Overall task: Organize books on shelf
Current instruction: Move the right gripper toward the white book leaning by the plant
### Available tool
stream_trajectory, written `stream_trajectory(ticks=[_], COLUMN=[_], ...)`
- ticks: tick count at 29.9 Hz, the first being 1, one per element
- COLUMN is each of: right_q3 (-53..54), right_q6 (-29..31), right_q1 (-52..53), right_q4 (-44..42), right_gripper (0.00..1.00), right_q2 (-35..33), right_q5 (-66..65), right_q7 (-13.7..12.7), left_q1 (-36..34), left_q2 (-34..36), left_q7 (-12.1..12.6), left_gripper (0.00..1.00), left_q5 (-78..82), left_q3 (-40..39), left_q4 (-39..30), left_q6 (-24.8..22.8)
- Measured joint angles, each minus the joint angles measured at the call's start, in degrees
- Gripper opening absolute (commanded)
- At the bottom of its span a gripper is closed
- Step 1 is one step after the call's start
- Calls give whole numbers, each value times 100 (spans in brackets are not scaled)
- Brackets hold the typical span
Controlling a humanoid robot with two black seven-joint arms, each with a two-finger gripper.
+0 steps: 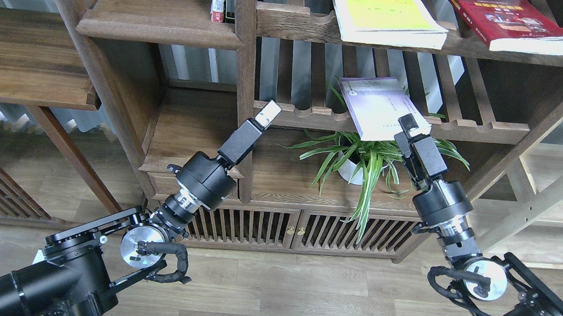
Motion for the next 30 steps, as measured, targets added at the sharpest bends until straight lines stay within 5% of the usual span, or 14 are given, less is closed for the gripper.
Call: stream_trajectory(ticks=[30], right_q3=[-138], right_q6=[0], right_q1=[-416], right_q4=[-58], right_gripper=[99], right_q2=[152], right_q5=[-9], right_q7=[0], left_q1=[-32], left_q2=[-392], left_q7=[7], left_gripper=[99], left_q5=[156], left_q3=[-556], left_q4=[99], left_q6=[0])
